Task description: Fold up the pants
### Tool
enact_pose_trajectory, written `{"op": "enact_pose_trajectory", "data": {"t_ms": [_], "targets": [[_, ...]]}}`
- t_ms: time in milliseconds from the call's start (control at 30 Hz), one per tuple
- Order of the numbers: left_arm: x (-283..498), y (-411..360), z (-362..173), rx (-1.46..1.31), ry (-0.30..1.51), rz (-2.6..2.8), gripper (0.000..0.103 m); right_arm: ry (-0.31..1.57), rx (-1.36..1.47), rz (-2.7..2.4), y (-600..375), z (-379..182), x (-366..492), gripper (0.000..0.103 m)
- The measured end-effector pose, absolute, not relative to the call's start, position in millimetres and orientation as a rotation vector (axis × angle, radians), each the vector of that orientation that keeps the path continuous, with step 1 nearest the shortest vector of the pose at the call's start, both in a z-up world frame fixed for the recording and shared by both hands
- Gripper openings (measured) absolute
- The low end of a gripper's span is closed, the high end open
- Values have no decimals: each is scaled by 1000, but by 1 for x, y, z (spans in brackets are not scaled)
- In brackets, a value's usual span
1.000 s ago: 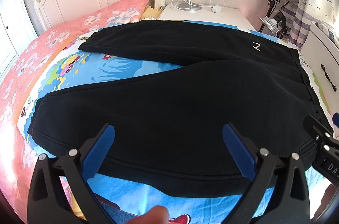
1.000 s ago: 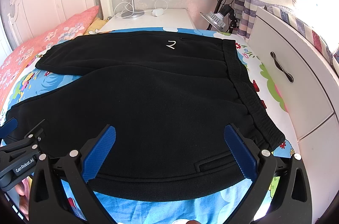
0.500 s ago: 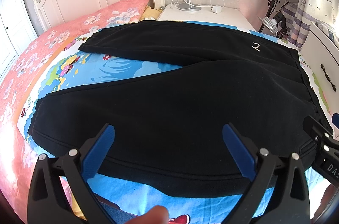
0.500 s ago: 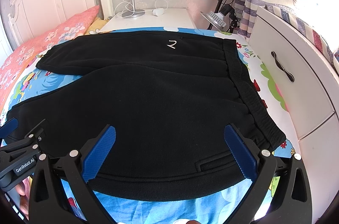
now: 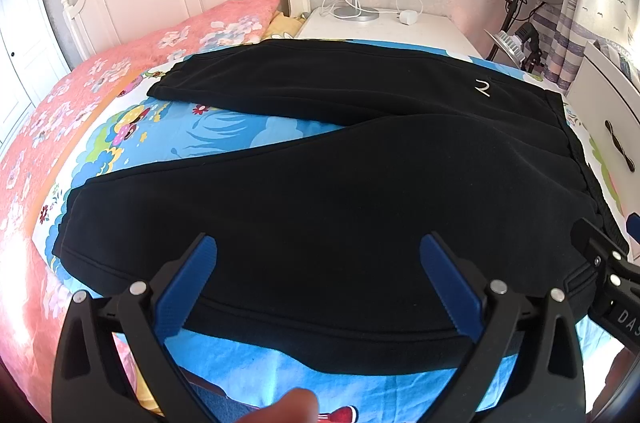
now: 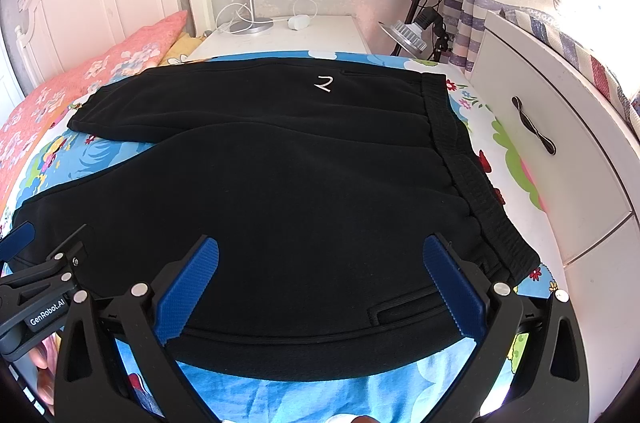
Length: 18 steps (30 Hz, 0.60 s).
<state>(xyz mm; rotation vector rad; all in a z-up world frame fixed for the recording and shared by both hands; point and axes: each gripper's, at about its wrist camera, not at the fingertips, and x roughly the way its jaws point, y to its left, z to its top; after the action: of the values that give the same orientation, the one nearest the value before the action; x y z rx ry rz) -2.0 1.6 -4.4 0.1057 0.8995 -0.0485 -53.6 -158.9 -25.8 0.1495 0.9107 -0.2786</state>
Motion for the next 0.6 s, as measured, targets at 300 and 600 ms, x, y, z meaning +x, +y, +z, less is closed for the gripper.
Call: {"op": "enact_pose_trajectory", "data": {"t_ms": [300,600], "targets": [[2,3,-7,104,913,-51,102,964,235,-225,-180,-39,-42,99],[8,20,-15,17,939,-106,102,969,270,-148,-315,-22,79,99]]}}
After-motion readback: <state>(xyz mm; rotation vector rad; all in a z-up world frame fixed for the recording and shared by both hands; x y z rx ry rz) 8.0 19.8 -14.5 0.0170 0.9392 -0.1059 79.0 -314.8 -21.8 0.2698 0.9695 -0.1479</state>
